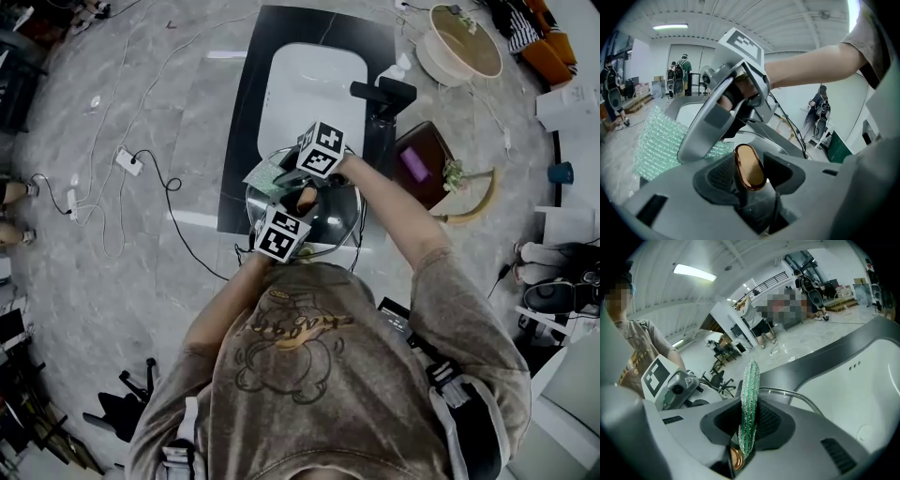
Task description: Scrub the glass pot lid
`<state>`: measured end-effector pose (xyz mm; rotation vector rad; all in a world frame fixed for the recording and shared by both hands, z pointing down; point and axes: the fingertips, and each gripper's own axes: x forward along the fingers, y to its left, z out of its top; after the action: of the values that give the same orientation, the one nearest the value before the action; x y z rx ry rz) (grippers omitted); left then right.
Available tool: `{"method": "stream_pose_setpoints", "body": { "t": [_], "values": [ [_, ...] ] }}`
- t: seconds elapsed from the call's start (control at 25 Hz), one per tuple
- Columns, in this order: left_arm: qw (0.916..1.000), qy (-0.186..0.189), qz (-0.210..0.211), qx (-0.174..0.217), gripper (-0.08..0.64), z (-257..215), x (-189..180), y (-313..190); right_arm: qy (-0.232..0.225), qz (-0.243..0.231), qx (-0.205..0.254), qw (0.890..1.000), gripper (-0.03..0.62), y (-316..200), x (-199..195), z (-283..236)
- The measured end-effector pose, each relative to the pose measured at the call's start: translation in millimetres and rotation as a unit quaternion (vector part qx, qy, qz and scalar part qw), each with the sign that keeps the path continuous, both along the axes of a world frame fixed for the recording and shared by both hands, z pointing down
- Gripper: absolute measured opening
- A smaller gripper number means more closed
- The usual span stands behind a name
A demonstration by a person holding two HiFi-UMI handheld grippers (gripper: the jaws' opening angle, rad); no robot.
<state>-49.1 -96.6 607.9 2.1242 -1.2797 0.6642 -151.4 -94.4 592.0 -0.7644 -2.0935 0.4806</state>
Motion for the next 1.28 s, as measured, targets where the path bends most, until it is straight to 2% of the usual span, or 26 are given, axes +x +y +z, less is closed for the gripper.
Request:
{"method": "stream_pose_setpoints", "body": {
  "t": [0.24, 0.68, 0.92, 1.28],
  "values": [
    [0.9999, 0.001, -0.011, 0.002, 0.192, -1, -1, 1, 0.009, -0.025, 0.008, 1.000, 0.081, 9, -5, 7],
    [0.9998, -0.017, -0.012, -0.005, 0.192, 3, -2, 1, 0.012, -0.057, 0.071, 0.996, 0.080, 8, -6, 21],
    [0.9996, -0.024, -0.005, -0.016, 0.193, 3, -1, 1, 0.022, -0.037, 0.089, 0.995, 0.080, -13, 8, 27],
    [0.9994, -0.028, -0.002, -0.019, 0.194, 3, -2, 0, 0.030, 0.047, 0.124, 0.991, 0.080, -60, 36, 31]
  ]
}}
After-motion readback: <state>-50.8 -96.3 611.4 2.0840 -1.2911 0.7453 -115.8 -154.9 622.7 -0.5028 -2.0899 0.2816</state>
